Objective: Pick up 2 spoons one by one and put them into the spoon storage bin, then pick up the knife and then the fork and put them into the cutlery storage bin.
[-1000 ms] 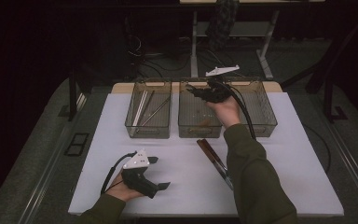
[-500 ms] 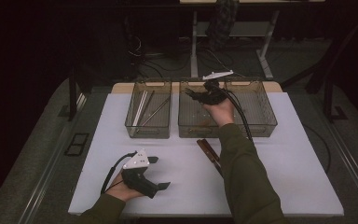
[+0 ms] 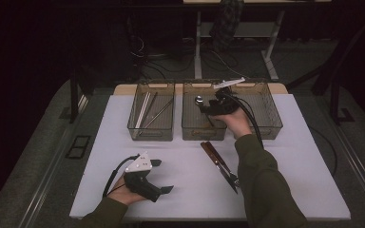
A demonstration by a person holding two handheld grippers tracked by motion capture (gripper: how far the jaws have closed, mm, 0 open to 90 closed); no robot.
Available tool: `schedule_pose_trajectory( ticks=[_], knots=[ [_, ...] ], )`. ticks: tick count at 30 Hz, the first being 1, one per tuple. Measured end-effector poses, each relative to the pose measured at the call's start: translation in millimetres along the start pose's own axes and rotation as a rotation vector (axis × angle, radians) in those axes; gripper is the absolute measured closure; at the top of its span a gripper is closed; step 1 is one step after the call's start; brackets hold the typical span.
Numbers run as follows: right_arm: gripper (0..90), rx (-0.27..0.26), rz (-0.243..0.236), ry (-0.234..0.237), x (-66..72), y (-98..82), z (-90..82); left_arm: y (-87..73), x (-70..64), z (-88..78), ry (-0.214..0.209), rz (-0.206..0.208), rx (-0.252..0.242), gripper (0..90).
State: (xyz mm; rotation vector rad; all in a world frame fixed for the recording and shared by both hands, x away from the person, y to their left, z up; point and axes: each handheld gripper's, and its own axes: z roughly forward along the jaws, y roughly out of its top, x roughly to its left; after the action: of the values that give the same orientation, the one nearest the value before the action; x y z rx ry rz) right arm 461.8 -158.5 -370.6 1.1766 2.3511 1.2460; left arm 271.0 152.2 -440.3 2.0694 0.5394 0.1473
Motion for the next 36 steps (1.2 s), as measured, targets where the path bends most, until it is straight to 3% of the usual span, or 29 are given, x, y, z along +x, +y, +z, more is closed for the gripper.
schedule_pose_trajectory(
  ticks=[18,29,36],
  knots=[
    [40.8,-0.091,-0.021,0.073,11.0,-40.4,-65.5,0.5,-1.1,0.4,0.004,-0.013,-0.006,0.0],
    [54.7,-0.027,-0.059,0.115,29.8,-73.1,-80.9,0.9,-1.8,1.9,0.002,-0.009,-0.001,0.0],
    [74.0,0.031,-0.090,0.129,40.3,-99.2,-82.7,1.2,-2.3,1.1,-0.002,-0.007,-0.008,0.0]
  ],
)
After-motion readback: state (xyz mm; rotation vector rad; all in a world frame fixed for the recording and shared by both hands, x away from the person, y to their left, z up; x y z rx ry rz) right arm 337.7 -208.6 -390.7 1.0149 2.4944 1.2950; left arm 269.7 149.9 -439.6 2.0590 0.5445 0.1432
